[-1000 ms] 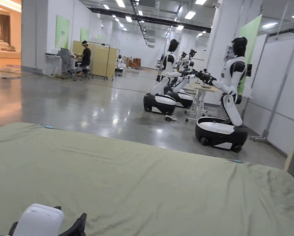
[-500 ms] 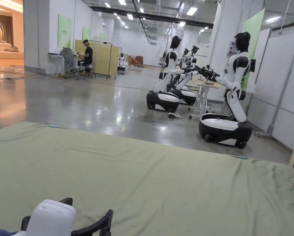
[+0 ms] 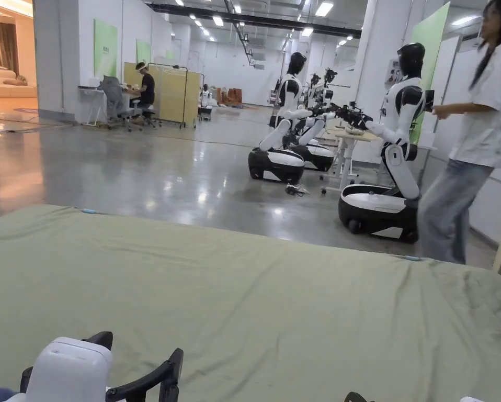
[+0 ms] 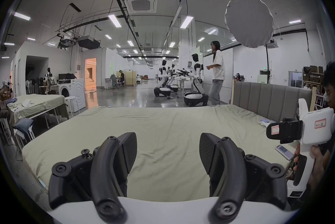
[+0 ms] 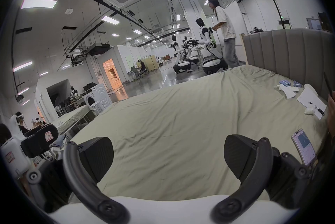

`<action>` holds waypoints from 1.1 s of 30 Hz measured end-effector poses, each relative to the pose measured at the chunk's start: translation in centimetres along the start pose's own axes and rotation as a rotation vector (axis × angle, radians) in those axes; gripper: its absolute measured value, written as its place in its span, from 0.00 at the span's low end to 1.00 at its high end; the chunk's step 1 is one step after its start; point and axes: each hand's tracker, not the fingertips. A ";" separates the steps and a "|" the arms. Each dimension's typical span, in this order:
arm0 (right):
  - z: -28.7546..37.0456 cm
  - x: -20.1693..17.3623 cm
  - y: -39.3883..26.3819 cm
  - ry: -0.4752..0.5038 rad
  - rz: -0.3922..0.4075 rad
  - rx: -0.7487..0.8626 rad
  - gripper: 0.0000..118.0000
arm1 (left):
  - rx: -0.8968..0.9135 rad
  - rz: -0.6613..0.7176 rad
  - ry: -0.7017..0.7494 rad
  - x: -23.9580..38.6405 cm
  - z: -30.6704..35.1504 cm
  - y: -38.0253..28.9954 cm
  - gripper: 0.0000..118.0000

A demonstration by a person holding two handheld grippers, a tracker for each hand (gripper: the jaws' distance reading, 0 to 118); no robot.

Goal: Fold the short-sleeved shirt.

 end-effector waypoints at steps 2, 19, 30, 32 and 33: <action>0.0 -0.2 -0.1 -0.012 0.000 0.005 1.00 | 0.000 -0.002 0.002 0.0 -0.1 -0.1 0.60; -1.1 -0.7 0.9 -0.112 -0.178 -0.079 1.00 | -0.016 0.031 -0.032 0.2 -0.3 -0.1 0.60; -1.4 -0.4 0.3 -0.066 -0.186 -0.071 1.00 | -0.033 0.046 -0.040 0.1 -0.7 -0.5 0.60; -1.6 -0.5 0.3 -0.119 -0.179 -0.076 1.00 | -0.033 0.047 -0.040 0.1 -0.8 -0.5 0.60; -1.6 -0.4 0.2 -0.104 -0.177 -0.070 1.00 | -0.035 0.050 -0.039 0.0 -0.8 -0.5 0.60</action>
